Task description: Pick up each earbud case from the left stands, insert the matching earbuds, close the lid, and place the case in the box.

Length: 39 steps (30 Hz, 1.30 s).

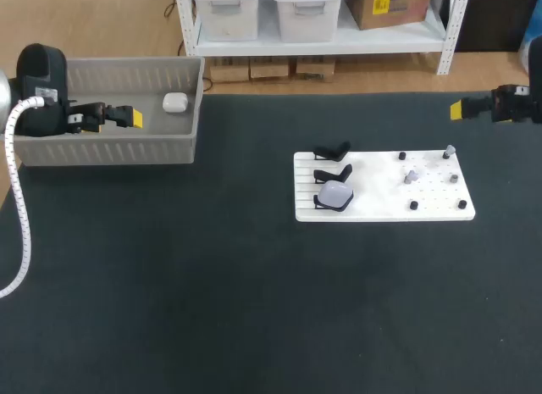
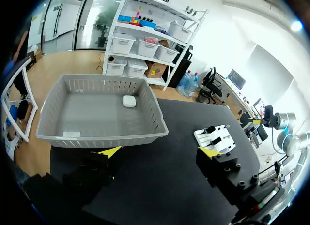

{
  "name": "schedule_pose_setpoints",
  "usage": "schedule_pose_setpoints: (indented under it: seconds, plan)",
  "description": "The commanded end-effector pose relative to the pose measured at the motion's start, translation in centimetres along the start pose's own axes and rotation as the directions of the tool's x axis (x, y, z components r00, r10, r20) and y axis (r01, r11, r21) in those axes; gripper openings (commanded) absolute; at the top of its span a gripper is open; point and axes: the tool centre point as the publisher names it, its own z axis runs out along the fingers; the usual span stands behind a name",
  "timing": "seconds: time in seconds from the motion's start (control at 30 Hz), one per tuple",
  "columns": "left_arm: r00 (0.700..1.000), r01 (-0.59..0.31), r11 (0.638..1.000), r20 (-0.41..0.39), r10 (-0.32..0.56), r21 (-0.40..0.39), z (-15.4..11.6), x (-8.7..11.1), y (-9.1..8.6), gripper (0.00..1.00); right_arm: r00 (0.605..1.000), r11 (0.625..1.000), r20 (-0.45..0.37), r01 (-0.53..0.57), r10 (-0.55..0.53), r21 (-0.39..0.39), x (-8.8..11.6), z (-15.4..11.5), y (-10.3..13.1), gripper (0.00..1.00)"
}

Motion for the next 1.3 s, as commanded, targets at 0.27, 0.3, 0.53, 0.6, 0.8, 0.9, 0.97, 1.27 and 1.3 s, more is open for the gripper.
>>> schedule_pose_setpoints:
  seconds: [0.27, 0.3, 0.53, 0.6, 0.8, 0.9, 0.97, 1.27, 1.3]
  plan:
    - [0.994, -0.093, 0.992, 0.068, 0.087, 0.087, -0.3, -0.3, -1.1, 1.0, 1.0, 1.0, 0.0, 0.001, -0.001, -0.004, 0.0, 0.1, -0.1, 1.0]
    - [0.983, -0.154, 0.977, 0.122, 0.136, 0.149, -0.7, -0.2, -1.4, 1.0, 1.0, 1.0, 0.0, 0.001, -0.001, -0.004, 0.0, 0.1, -0.1, 1.0]
    - [0.899, -0.425, 0.851, 0.254, 0.356, 0.31, -0.7, -0.1, -3.5, 1.0, 1.0, 1.0, 0.0, 0.001, -0.001, -0.004, 0.0, 0.1, -0.1, 1.0]
    - [0.863, -0.498, 0.796, 0.284, 0.418, 0.343, -0.7, -0.2, -4.4, 1.0, 1.0, 1.0, 0.0, 0.001, -0.001, -0.004, 0.0, 0.1, -0.1, 1.0]
    - [0.758, -0.652, 0.641, 0.343, 0.555, 0.405, -0.2, -0.6, -6.7, 1.0, 1.0, 1.0, 0.0, 0.001, -0.001, -0.004, 0.0, 0.1, -0.1, 1.0]
    - [0.725, -0.686, 0.58, 0.345, 0.596, 0.439, 0.6, -0.7, -7.6, 1.0, 1.0, 1.0, 0.0, 0.001, -0.001, -0.004, 0.0, 0.1, -0.1, 1.0]
    - [0.706, -0.702, 0.543, 0.348, 0.617, 0.461, 1.2, -0.6, -8.1, 1.0, 1.0, 1.0, 0.0, 0.001, -0.001, -0.004, 0.0, 0.1, -0.1, 1.0]
    - [0.639, -0.747, 0.451, 0.34, 0.69, 0.488, 3.0, 0.2, -9.7, 1.0, 1.0, 1.0, 0.0, 0.001, -0.001, -0.004, 0.0, 0.1, -0.1, 1.0]
    - [0.639, -0.747, 0.451, 0.34, 0.69, 0.488, 3.0, 0.2, -9.7, 1.0, 1.0, 1.0, 0.0, 0.001, -0.001, -0.004, 0.0, 0.1, -0.1, 1.0]
